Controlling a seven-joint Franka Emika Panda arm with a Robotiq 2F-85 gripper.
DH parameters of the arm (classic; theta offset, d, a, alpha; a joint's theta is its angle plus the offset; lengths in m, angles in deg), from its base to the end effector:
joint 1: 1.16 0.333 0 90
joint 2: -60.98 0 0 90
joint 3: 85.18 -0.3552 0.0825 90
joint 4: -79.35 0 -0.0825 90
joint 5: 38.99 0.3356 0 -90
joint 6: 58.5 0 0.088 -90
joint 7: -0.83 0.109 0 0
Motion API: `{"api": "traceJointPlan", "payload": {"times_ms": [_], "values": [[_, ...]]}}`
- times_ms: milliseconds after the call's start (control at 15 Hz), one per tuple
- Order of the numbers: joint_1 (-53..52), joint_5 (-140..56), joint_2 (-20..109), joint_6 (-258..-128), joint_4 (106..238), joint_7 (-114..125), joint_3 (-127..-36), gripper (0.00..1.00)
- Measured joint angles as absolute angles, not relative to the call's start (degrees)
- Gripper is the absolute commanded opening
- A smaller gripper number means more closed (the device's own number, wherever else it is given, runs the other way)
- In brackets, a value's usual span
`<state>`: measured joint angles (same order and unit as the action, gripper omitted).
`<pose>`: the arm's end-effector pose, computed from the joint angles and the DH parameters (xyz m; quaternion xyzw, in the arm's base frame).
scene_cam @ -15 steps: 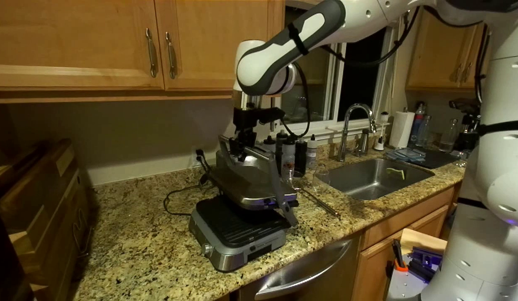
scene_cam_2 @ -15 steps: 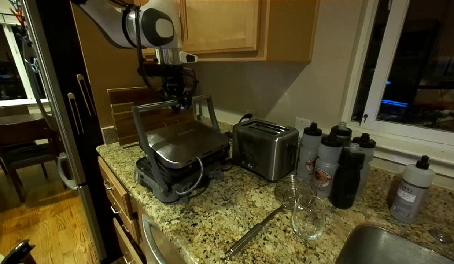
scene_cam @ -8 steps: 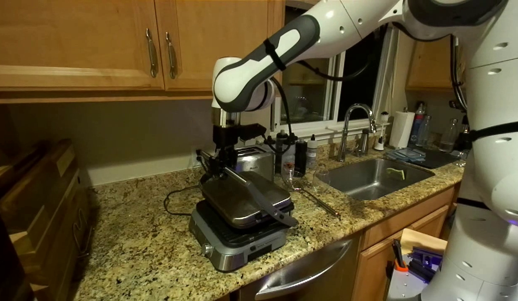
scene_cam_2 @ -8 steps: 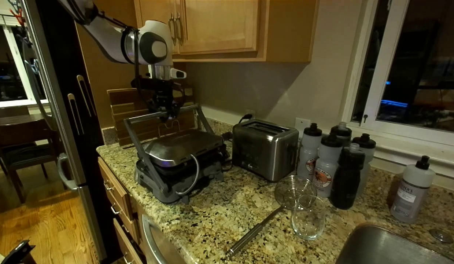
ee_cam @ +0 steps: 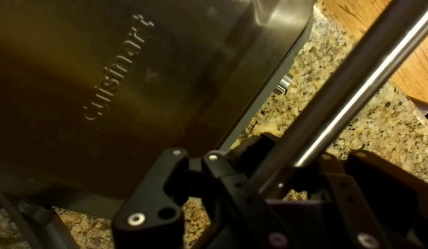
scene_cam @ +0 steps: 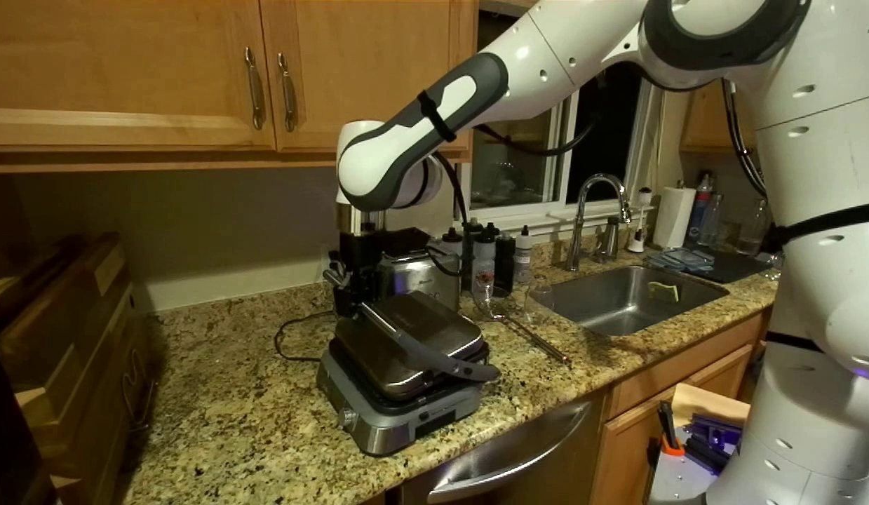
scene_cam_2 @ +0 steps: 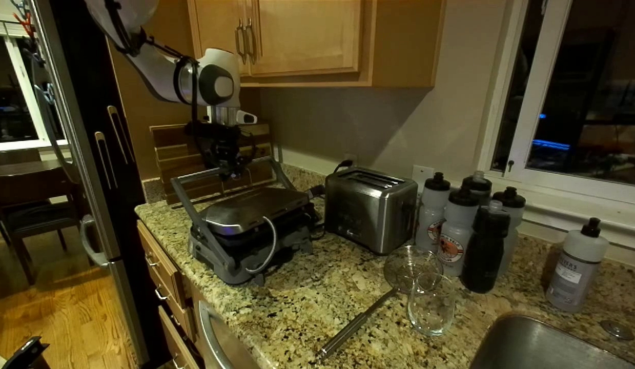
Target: Close the sandwich maker
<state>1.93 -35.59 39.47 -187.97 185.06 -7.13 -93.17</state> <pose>0.6061 0.1113 0.3925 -0.9885 -0.1417 -0.0197 0.0492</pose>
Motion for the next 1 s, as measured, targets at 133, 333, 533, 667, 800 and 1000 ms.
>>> {"api": "traceJointPlan", "payload": {"times_ms": [133,333,533,667,800,1000], "values": [[1.97,-35.59,37.95,-187.94,183.96,-7.16,-93.53,0.04],[2.16,-35.59,35.64,-187.89,182.28,-7.16,-93.87,0.04],[2.44,-35.59,33.57,-187.86,180.70,-7.20,-94.02,0.04],[2.46,-35.59,32.52,-187.80,179.84,-7.30,-94.17,0.04],[2.45,-35.52,31.77,-187.79,179.14,-7.49,-94.22,0.04],[2.21,-34.69,31.54,-187.90,178.81,-8.23,-94.21,0.04]]}}
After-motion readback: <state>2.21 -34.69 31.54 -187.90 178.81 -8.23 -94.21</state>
